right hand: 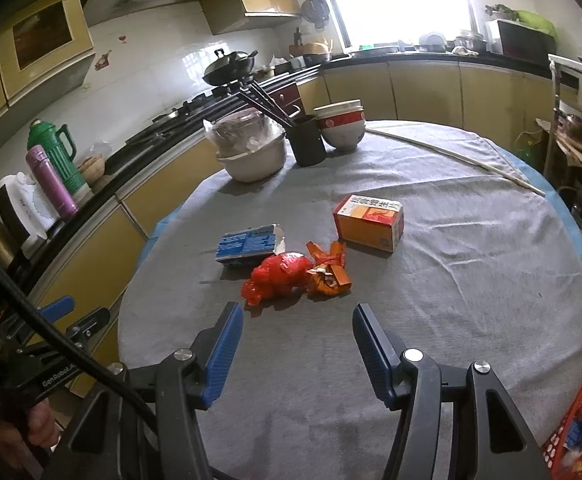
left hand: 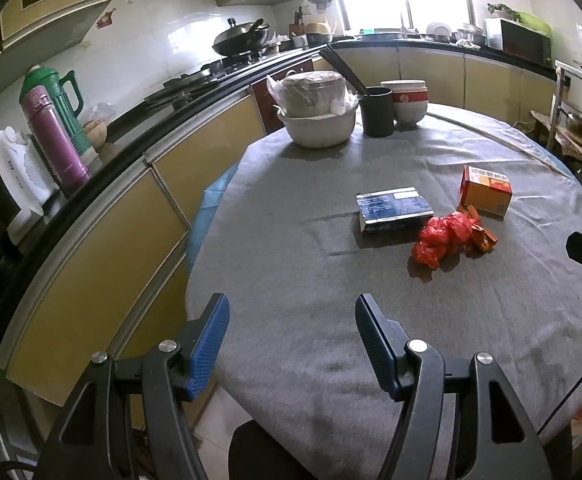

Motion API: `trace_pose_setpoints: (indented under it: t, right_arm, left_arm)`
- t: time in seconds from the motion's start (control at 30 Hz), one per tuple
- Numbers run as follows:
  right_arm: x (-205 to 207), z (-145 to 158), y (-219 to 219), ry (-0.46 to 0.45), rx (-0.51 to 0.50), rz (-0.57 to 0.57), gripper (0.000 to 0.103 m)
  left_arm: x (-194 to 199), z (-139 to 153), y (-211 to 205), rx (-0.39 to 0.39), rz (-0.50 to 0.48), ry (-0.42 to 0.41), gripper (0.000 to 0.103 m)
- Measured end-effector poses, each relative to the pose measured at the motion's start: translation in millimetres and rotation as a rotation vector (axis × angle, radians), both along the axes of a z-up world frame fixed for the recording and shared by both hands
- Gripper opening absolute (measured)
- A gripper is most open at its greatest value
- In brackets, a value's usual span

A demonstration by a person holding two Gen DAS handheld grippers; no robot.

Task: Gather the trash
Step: 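Move both tools toward the red plastic bags and orange wrapper, then grasp the orange wrapper with the right tool while the left tool grasps the red bag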

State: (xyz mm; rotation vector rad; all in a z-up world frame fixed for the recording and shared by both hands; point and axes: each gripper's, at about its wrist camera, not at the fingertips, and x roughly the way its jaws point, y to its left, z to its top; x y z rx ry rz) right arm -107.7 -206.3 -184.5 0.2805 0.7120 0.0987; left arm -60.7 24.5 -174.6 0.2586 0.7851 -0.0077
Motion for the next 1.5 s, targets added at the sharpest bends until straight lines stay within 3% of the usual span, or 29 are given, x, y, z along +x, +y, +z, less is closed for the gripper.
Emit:
trace_pose_setpoints:
  t: [0.63, 0.87, 1.13, 1.5]
  right_arm:
    - [43, -37, -21, 0.078, 0.069, -0.003, 0.060]
    - [81, -60, -21, 0.115, 0.040, 0.001, 0.041]
    - [116, -72, -29, 0.161, 0.092, -0.037, 0.040]
    - [168, -101, -31, 0.277, 0.171, -0.023, 0.040]
  left_arm:
    - [33, -28, -21, -0.014, -0.027, 0.081, 0.066]
    - [47, -42, -20, -0.018, -0.021, 0.124, 0.066]
    - [57, -56, -16, -0.018, -0.011, 0.163, 0.066]
    - [96, -58, -38, -0.087, -0.067, 0.206, 0.066]
